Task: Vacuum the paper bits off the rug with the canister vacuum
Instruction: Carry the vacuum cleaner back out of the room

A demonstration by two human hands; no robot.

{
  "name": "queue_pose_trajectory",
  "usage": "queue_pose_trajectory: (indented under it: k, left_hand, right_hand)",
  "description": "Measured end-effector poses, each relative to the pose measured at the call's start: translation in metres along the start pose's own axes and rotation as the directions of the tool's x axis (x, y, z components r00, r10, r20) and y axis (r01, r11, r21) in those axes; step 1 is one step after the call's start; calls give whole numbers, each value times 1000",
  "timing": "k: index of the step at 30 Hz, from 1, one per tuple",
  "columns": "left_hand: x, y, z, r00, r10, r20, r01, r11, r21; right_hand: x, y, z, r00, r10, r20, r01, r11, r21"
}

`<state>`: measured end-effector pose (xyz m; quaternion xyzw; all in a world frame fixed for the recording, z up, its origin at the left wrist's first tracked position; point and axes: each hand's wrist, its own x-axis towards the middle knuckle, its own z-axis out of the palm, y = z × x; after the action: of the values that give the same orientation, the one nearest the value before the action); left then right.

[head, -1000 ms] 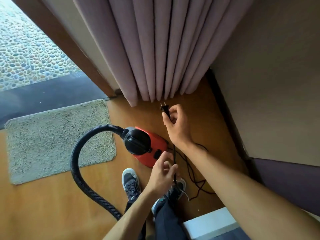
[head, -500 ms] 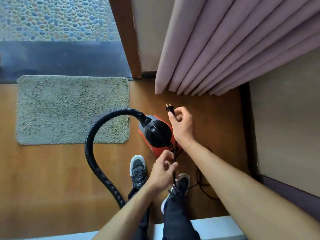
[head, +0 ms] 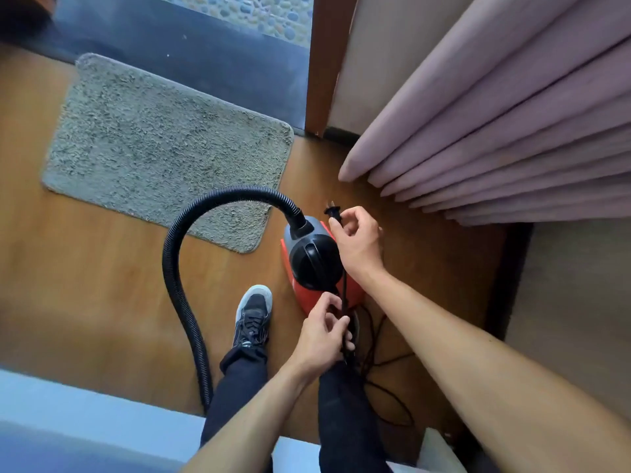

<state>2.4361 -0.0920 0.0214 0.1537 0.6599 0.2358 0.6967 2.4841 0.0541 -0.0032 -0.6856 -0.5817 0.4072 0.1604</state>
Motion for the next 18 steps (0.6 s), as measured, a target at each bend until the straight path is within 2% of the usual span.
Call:
queue_pose_trajectory:
  k: [8,18]
  left_hand:
    - [23,-27,43,993,-42,-114,22,985,-173]
    - [54,-66,43,977,-97,-189,28,941,-338]
  right_hand:
    - [8,40,15,976,-93,196,108,992,-67]
    - [8,71,60,955,-163,248,185,981,-67]
